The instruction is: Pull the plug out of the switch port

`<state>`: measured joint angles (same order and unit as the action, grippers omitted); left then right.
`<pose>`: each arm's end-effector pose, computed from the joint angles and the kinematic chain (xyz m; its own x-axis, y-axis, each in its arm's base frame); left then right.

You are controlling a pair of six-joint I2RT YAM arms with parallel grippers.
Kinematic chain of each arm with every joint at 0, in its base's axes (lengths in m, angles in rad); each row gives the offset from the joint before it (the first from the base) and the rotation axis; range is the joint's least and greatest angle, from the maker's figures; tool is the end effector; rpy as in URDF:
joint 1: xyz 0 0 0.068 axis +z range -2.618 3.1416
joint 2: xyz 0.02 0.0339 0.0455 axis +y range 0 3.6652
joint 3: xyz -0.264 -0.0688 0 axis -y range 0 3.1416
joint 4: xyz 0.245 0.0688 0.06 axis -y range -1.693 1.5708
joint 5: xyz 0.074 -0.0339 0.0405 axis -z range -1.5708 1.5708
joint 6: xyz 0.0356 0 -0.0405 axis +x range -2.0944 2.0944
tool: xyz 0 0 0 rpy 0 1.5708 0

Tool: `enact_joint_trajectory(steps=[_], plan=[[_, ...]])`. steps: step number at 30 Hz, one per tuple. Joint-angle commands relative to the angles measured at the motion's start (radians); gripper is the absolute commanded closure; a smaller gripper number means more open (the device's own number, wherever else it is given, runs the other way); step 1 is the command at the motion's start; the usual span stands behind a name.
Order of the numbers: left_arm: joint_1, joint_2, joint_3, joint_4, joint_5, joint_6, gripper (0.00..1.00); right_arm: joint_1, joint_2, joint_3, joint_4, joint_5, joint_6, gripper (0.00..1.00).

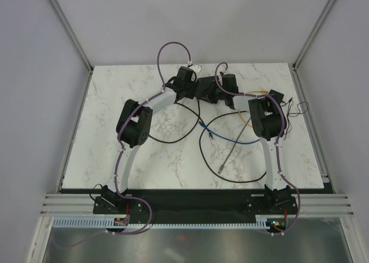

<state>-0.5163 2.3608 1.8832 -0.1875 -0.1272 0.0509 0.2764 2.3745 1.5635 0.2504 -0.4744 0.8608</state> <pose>0.4707 -0.2620 0.1725 -0.5155 0.3507 -0.7819 0.4297 0.8952 0.1182 0.4879 0.1553 0.1043 -0.7998 0.4744 -0.3679 -0.0129 0.5991 0.8006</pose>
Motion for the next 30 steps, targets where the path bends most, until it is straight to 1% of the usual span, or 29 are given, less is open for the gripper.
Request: enact_joint_trajectory(steps=[1,4,6,12,16,19,20,22,24,25,28,30], plan=[[-0.002,0.005,0.027,-0.024,-0.006,0.034,0.43,-0.013,0.063,-0.039,-0.069,-0.020,0.040,1.00],[-0.002,-0.029,-0.015,-0.012,-0.002,0.015,0.41,-0.016,0.065,-0.039,-0.068,-0.020,0.038,1.00],[-0.002,-0.040,-0.042,0.005,-0.005,0.021,0.39,-0.019,0.061,-0.040,-0.068,-0.026,0.035,1.00],[-0.011,-0.011,-0.007,-0.020,-0.015,0.033,0.37,-0.028,0.060,-0.045,-0.063,-0.036,0.044,1.00],[-0.011,0.038,0.065,-0.047,-0.038,0.006,0.36,-0.028,0.069,-0.043,-0.059,-0.044,0.061,1.00],[-0.021,0.126,0.251,-0.142,-0.031,-0.014,0.36,-0.026,0.077,-0.039,-0.071,-0.050,0.081,1.00],[-0.027,0.144,0.289,-0.197,-0.031,-0.016,0.37,-0.023,0.077,-0.034,-0.077,-0.056,0.087,1.00],[-0.037,0.190,0.364,-0.231,-0.066,-0.025,0.36,-0.013,0.074,-0.013,-0.100,-0.072,0.087,1.00],[-0.036,0.206,0.392,-0.266,-0.078,-0.042,0.35,-0.003,0.060,-0.008,-0.140,-0.067,0.066,1.00],[-0.031,0.213,0.408,-0.277,-0.074,-0.078,0.34,0.010,0.052,-0.007,-0.158,-0.049,0.052,1.00],[-0.030,0.238,0.456,-0.312,-0.049,-0.108,0.33,0.033,0.034,-0.013,-0.243,0.006,-0.018,1.00],[-0.031,0.252,0.482,-0.340,-0.055,-0.117,0.33,0.040,0.014,-0.045,-0.244,0.029,-0.032,1.00]])
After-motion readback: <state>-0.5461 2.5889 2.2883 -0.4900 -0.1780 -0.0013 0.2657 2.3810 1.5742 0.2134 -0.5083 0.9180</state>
